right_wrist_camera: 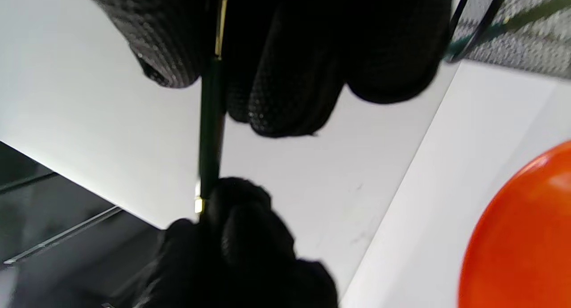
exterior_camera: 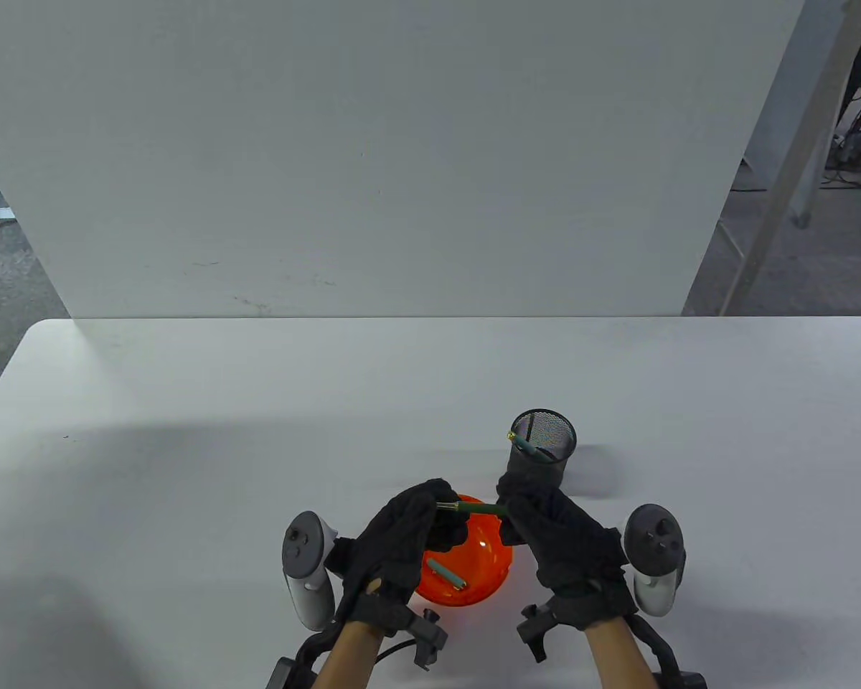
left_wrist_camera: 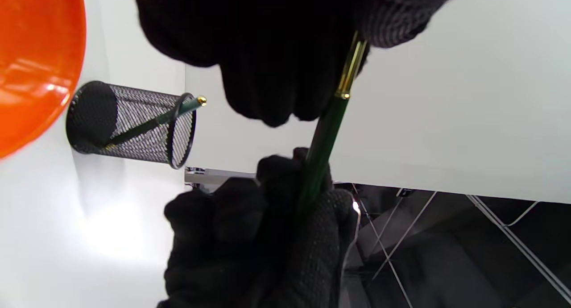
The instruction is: Assemble fountain pens from components
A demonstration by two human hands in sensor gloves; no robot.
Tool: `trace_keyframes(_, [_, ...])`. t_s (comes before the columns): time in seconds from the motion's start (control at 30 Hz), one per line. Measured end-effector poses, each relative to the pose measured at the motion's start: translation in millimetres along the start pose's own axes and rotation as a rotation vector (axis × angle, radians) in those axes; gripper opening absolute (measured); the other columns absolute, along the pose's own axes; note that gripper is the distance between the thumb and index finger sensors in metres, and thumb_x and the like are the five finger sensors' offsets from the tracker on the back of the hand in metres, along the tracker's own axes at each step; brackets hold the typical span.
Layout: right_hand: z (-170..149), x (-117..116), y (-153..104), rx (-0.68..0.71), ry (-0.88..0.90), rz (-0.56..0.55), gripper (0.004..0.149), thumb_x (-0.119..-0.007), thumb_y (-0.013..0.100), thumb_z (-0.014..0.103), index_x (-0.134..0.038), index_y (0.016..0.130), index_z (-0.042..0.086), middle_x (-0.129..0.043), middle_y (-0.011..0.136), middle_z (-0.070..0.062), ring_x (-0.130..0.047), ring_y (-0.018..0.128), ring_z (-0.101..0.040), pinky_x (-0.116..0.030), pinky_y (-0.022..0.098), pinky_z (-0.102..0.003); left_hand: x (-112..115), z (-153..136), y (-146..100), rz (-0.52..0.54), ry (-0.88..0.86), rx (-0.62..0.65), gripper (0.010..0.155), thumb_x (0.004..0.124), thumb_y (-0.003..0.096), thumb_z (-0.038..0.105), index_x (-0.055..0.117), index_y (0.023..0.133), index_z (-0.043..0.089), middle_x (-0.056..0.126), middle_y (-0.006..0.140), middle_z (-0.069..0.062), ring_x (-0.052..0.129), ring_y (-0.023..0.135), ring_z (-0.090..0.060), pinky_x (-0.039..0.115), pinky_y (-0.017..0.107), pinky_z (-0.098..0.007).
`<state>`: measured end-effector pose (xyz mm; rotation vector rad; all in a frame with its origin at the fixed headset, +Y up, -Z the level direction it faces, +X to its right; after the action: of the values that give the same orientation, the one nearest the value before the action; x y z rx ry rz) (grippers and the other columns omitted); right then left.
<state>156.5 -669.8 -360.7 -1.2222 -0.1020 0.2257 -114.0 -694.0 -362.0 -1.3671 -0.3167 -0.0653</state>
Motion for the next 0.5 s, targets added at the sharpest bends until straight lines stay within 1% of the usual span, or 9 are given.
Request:
trace_keyframes(0.03, [-1,1,0,-0.016,-0.043,-0.030,0.042,-0.071,0.061,0.046,-0.083,0.087,0.015,-0.094,0.067,-0.004,-0.100,0.047,-0.013,-0.088,0.042,-0.041,1,2,0,-0.016,0.056,0.023,0.044,0.067,0.0624,0.045,0.077,0.099,0.022,0.093,0.089,-0.006,0.102,0.067,-0.023,0.081,0.056,-0.047])
trace_keyframes(0.1, [-3,2,-1,-0.035,-0.052,-0.049,0.043,-0.069,0.061,0.048,-0.086,0.081,0.013,-0.096,0.057,-0.001,-0.100,0.039,-0.010,-0.089,0.038,-0.038,3,7,0,-0.019,0.124,0.063,0.044,0.067,0.0617,0.045,0.078,0.098,0.023,0.094,0.088,-0.006,0.103,0.067,-0.023,0.082,0.055,-0.046])
trace_keyframes(0.2, [-7,4,-3,-0.079,0.009,-0.091,0.043,-0.070,0.060,0.048,-0.090,0.074,0.013,-0.097,0.047,0.001,-0.100,0.030,-0.008,-0.090,0.034,-0.036,8,15,-3,-0.028,0.195,0.112,0.044,0.068,0.0608,0.045,0.079,0.098,0.023,0.095,0.088,-0.006,0.103,0.067,-0.023,0.082,0.055,-0.046])
trace_keyframes(0.23, [-7,4,-3,-0.089,0.020,-0.093,0.042,-0.070,0.060,0.048,-0.090,0.074,0.013,-0.097,0.047,0.001,-0.100,0.030,-0.008,-0.091,0.034,-0.036,8,15,-3,-0.033,0.207,0.118,0.044,0.068,0.0609,0.045,0.079,0.098,0.024,0.094,0.089,-0.006,0.103,0.067,-0.023,0.082,0.056,-0.046])
trace_keyframes(0.3, [-8,5,-2,-0.111,0.047,-0.082,0.042,-0.070,0.060,0.048,-0.089,0.077,0.015,-0.097,0.053,0.000,-0.100,0.036,-0.010,-0.090,0.038,-0.038,8,18,-2,-0.030,0.226,0.128,0.044,0.069,0.0608,0.045,0.079,0.099,0.024,0.094,0.089,-0.007,0.102,0.068,-0.025,0.081,0.056,-0.048])
trace_keyframes(0.37, [-7,8,-2,-0.110,0.046,-0.103,0.042,-0.070,0.060,0.048,-0.087,0.080,0.015,-0.096,0.056,-0.001,-0.099,0.039,-0.011,-0.089,0.041,-0.040,4,22,0,-0.040,0.288,0.123,0.047,0.072,0.0607,0.043,0.077,0.101,0.020,0.094,0.090,-0.008,0.102,0.069,-0.027,0.080,0.056,-0.051])
trace_keyframes(0.43, [-8,18,-3,-0.133,0.050,-0.174,0.042,-0.068,0.061,0.047,-0.085,0.082,0.016,-0.095,0.059,0.000,-0.099,0.042,-0.012,-0.088,0.042,-0.040,-7,24,0,0.033,0.378,0.117,0.054,0.077,0.0591,0.045,0.070,0.105,0.017,0.090,0.094,-0.010,0.099,0.073,-0.030,0.077,0.058,-0.053])
trace_keyframes(0.47, [-10,22,-4,-0.153,0.066,-0.202,0.042,-0.068,0.061,0.047,-0.084,0.084,0.016,-0.095,0.061,0.000,-0.099,0.044,-0.012,-0.088,0.043,-0.040,-10,25,0,0.058,0.429,0.122,0.054,0.079,0.0584,0.043,0.071,0.105,0.017,0.089,0.095,-0.011,0.098,0.074,-0.031,0.076,0.059,-0.054])
trace_keyframes(0.5, [-13,25,-4,-0.170,0.097,-0.221,0.041,-0.068,0.061,0.046,-0.083,0.086,0.016,-0.094,0.064,-0.001,-0.099,0.047,-0.014,-0.087,0.046,-0.042,-12,28,0,0.058,0.523,0.136,0.052,0.082,0.0579,0.042,0.074,0.104,0.018,0.091,0.093,-0.010,0.098,0.073,-0.031,0.076,0.058,-0.055])
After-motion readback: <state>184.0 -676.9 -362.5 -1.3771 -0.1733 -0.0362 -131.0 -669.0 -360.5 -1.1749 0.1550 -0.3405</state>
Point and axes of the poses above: the tracker on the back of each hand, its own z axis roughly to the thumb side, its own y axis roughly from the wrist to the fingertips, x = y × z, the point moved 1 cm from there along y, roughly from the wrist to the fingertips
